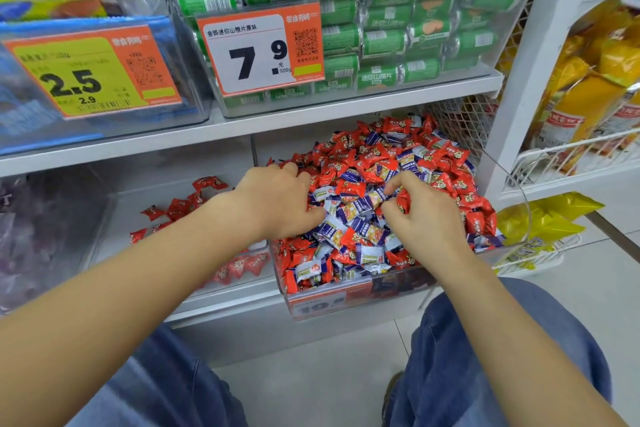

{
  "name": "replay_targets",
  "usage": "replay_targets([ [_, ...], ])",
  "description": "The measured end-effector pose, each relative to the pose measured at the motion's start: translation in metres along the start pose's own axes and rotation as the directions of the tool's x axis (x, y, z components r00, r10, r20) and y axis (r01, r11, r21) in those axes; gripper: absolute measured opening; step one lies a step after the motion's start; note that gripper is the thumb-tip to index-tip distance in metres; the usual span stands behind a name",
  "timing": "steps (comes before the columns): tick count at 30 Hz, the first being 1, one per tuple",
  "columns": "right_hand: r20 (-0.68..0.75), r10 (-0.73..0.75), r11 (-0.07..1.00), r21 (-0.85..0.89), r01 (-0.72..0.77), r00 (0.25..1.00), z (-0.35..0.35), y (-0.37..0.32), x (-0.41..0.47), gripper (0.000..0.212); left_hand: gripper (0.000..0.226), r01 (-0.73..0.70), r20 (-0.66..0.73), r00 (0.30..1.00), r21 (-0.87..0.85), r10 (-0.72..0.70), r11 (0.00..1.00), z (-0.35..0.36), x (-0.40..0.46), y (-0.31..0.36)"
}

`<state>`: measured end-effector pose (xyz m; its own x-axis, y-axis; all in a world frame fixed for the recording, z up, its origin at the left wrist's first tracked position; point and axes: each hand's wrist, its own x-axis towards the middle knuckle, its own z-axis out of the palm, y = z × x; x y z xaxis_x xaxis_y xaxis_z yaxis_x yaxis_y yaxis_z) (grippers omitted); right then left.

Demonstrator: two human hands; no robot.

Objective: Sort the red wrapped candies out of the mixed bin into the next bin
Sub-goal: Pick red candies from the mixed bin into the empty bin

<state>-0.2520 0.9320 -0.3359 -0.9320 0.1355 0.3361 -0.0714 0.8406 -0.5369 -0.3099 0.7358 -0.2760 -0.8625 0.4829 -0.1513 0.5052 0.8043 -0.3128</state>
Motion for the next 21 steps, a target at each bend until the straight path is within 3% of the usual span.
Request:
replay_targets([
  [3, -0.008, -0.003, 1.0, 0.008, 0.003, 1.0, -0.001, 0.002, 0.0, 0.008, 0.075, 0.012, 0.017, 1.0, 0.188, -0.015, 0.982, 0.009, -0.001, 0.019],
  [8, -0.009, -0.001, 1.0, -0.004, 0.001, 1.0, -0.002, 0.004, -0.001, 0.008, 0.071, 0.056, 0.055, 0.996, 0.255, -0.072, 0.965, 0.014, 0.003, 0.044],
  [10, -0.014, -0.007, 1.0, -0.015, 0.007, 1.0, -0.002, 0.004, -0.002, 0.008, 0.066, 0.063, 0.079, 0.994, 0.212, -0.081, 0.975, 0.019, 0.007, 0.048],
  [13, -0.007, -0.007, 1.0, -0.025, 0.007, 1.0, -0.001, 0.003, -0.002, 0.007, 0.078, 0.2, 0.051, 0.978, 0.009, -0.2, 0.98, 0.028, 0.008, 0.055],
  [16, -0.004, -0.009, 0.999, -0.039, 0.009, 1.0, 0.001, 0.002, -0.001, 0.007, 0.066, 0.232, -0.022, 0.972, -0.111, -0.236, 0.966, 0.037, 0.005, 0.061],
  [21, -0.011, -0.003, 0.999, -0.035, 0.003, 1.0, 0.002, 0.001, -0.002, 0.005, 0.046, 0.21, -0.164, 0.958, -0.153, -0.234, 0.966, 0.038, 0.003, 0.06],
])
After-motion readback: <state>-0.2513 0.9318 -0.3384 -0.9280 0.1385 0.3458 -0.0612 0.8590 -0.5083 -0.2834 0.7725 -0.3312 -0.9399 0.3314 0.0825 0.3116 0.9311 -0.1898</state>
